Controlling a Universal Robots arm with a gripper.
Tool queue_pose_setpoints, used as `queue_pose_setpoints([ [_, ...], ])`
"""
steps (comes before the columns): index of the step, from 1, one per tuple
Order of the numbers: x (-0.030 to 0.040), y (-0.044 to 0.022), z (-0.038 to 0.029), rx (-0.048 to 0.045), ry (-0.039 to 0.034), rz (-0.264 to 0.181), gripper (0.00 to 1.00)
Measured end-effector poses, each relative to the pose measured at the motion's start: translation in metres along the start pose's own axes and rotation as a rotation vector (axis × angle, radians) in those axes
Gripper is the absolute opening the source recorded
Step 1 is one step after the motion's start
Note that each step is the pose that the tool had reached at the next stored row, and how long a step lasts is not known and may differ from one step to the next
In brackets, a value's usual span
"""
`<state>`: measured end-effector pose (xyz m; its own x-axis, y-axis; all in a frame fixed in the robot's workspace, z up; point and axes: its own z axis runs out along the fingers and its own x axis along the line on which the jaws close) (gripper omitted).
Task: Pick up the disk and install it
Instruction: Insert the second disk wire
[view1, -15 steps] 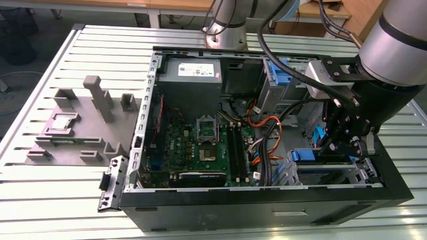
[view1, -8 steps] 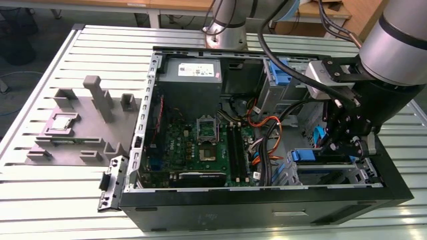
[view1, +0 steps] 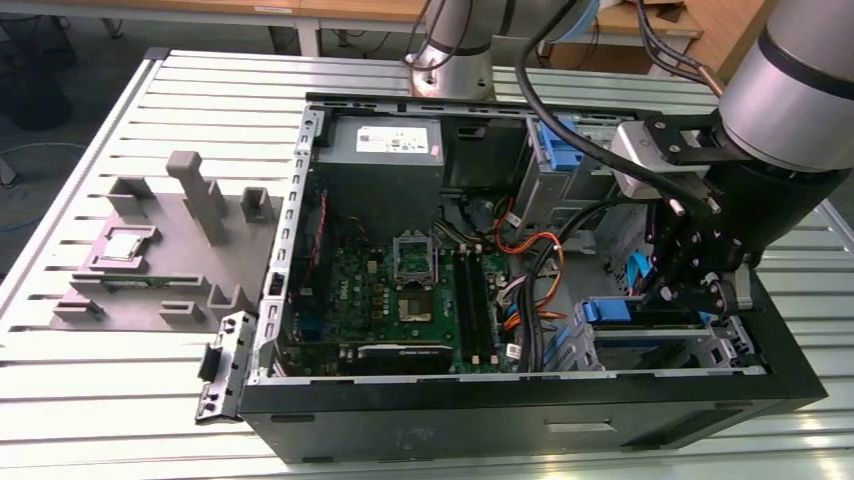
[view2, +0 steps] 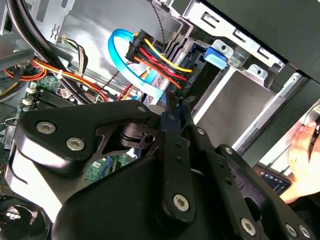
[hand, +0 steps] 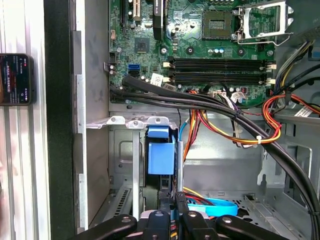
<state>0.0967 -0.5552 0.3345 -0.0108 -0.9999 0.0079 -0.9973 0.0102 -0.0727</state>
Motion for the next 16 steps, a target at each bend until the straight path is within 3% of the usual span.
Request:
queue_pose_setpoints([
  [4,0.0014,-0.0004,0.0000,-0.0001,0.0004,0.007,0.16],
  [16,0.0020,-0.0001,0.0054,-0.0002,-0.0072,0.008,0.16],
])
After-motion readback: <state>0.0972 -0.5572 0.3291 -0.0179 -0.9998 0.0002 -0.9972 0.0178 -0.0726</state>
